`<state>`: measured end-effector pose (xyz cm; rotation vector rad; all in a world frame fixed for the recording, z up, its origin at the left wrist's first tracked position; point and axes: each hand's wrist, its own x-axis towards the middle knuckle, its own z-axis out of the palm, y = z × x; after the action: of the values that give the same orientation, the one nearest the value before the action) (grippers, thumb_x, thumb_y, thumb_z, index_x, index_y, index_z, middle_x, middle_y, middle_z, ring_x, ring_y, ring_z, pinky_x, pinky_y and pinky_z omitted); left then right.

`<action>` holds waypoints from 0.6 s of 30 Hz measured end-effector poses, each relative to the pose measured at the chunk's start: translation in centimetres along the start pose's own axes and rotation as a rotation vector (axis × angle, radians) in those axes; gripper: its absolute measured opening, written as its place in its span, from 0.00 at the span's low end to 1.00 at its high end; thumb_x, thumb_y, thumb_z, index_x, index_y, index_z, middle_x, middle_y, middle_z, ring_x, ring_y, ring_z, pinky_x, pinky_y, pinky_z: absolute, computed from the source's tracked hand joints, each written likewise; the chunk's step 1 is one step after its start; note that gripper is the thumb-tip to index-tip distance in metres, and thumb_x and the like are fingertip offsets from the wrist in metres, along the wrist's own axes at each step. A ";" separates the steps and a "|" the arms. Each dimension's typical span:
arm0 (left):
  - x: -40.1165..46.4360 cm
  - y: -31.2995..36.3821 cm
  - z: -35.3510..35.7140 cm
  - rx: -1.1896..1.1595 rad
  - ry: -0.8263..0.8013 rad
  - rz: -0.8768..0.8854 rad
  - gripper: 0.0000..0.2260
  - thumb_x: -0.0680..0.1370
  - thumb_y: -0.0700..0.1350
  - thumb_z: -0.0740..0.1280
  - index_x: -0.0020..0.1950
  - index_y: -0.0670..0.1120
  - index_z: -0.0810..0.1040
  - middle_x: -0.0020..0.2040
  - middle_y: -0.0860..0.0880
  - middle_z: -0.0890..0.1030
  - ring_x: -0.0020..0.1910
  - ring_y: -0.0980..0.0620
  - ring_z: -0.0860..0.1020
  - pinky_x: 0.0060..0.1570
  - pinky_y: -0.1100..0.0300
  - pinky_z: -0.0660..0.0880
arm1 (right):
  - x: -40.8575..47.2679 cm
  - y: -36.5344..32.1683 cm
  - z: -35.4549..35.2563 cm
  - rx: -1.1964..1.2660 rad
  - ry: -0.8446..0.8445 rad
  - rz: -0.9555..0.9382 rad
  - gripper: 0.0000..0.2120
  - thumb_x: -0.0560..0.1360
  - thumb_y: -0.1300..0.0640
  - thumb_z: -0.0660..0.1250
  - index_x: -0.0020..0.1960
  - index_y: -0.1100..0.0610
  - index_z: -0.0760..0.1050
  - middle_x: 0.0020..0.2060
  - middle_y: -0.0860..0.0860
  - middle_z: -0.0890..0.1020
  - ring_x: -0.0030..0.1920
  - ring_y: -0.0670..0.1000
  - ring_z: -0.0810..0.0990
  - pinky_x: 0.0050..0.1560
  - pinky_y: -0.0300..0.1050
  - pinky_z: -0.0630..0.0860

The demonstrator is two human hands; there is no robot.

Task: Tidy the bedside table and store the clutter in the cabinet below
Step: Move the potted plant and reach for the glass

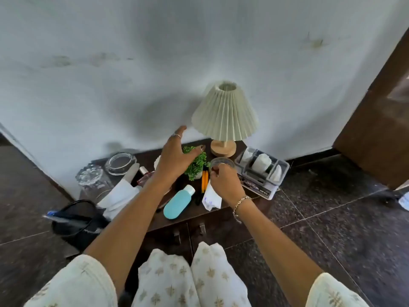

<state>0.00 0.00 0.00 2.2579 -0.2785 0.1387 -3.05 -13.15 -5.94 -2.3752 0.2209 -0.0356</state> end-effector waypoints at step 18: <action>10.9 -6.5 5.8 0.075 -0.061 0.077 0.39 0.72 0.59 0.70 0.77 0.50 0.56 0.72 0.43 0.69 0.72 0.47 0.66 0.70 0.55 0.64 | 11.0 2.8 5.1 -0.375 -0.019 0.196 0.19 0.77 0.59 0.53 0.66 0.61 0.65 0.66 0.64 0.66 0.69 0.65 0.62 0.67 0.58 0.61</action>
<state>12.21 -2.03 -6.47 2.3293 -0.3984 0.1227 7.86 -13.57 -12.02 -2.7116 0.4870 0.1331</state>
